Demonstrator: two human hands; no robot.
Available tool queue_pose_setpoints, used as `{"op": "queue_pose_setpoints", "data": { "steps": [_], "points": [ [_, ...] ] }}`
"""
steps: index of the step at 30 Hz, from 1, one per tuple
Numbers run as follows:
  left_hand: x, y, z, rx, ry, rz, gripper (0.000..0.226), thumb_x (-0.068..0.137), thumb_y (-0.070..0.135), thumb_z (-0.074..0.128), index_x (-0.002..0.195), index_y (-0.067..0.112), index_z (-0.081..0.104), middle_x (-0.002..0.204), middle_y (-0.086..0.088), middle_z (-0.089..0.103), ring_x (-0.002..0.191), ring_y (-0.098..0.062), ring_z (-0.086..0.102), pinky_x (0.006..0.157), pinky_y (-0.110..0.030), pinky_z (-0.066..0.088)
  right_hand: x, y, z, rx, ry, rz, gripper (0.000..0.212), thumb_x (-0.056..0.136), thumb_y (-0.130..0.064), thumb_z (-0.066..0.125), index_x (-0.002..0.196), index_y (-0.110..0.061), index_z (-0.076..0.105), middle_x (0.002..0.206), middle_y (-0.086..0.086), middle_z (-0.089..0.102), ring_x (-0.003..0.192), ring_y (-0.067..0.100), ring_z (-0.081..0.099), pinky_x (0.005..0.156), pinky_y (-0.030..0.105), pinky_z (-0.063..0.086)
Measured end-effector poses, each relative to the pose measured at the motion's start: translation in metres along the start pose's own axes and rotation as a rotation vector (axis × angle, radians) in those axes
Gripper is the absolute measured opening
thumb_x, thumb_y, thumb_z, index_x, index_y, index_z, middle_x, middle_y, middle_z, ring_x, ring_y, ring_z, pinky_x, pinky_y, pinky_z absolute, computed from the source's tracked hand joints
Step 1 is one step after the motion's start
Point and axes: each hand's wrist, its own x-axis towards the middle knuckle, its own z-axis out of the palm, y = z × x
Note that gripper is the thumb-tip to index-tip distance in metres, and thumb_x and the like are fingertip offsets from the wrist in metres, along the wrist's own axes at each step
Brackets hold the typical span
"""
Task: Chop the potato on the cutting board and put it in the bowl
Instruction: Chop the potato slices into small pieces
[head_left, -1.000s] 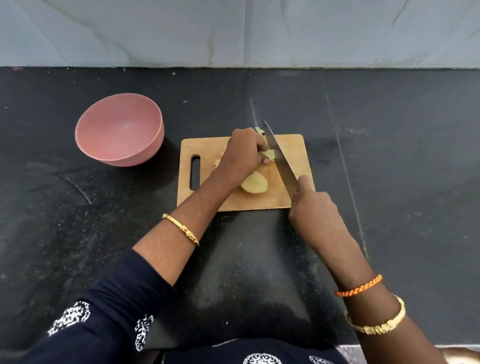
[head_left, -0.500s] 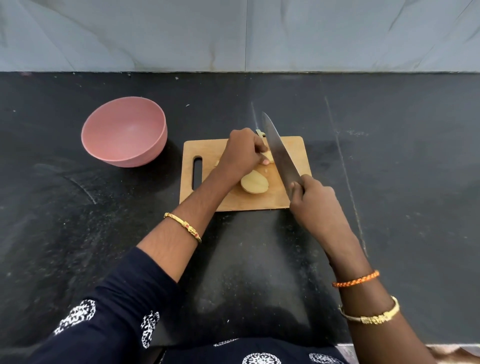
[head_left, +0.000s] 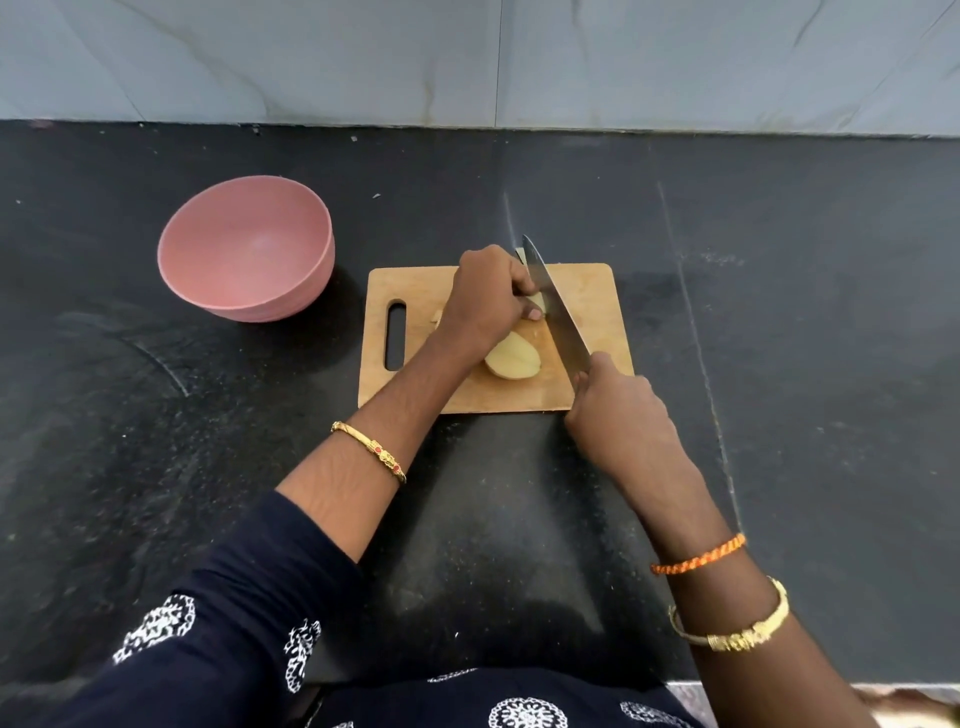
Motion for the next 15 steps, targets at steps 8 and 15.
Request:
{"op": "queue_pose_setpoints", "data": {
  "steps": [8, 15],
  "points": [
    [-0.001, 0.000, -0.006, 0.026, -0.015, 0.033, 0.026, 0.070, 0.009, 0.080, 0.095, 0.007, 0.074, 0.091, -0.005, 0.074, 0.084, -0.010, 0.066, 0.080, -0.020, 0.050, -0.036, 0.029, -0.004, 0.098, 0.023, 0.009, 0.021, 0.100, -0.032, 0.033, 0.093, -0.015, 0.044, 0.084, 0.014, 0.057, 0.077, 0.034, 0.058, 0.069, 0.040, 0.049],
    [-0.003, -0.001, -0.008, -0.010, -0.051, 0.018, 0.059, 0.074, 0.002, 0.074, 0.129, 0.007, 0.053, 0.088, -0.006, 0.073, 0.087, -0.010, 0.068, 0.096, -0.027, 0.044, -0.009, 0.014, -0.008, 0.202, 0.147, -0.046, 0.022, 0.100, -0.032, 0.034, 0.092, -0.014, 0.045, 0.089, 0.016, 0.057, 0.078, 0.035, 0.056, 0.066, 0.036, 0.043]
  ]
}}
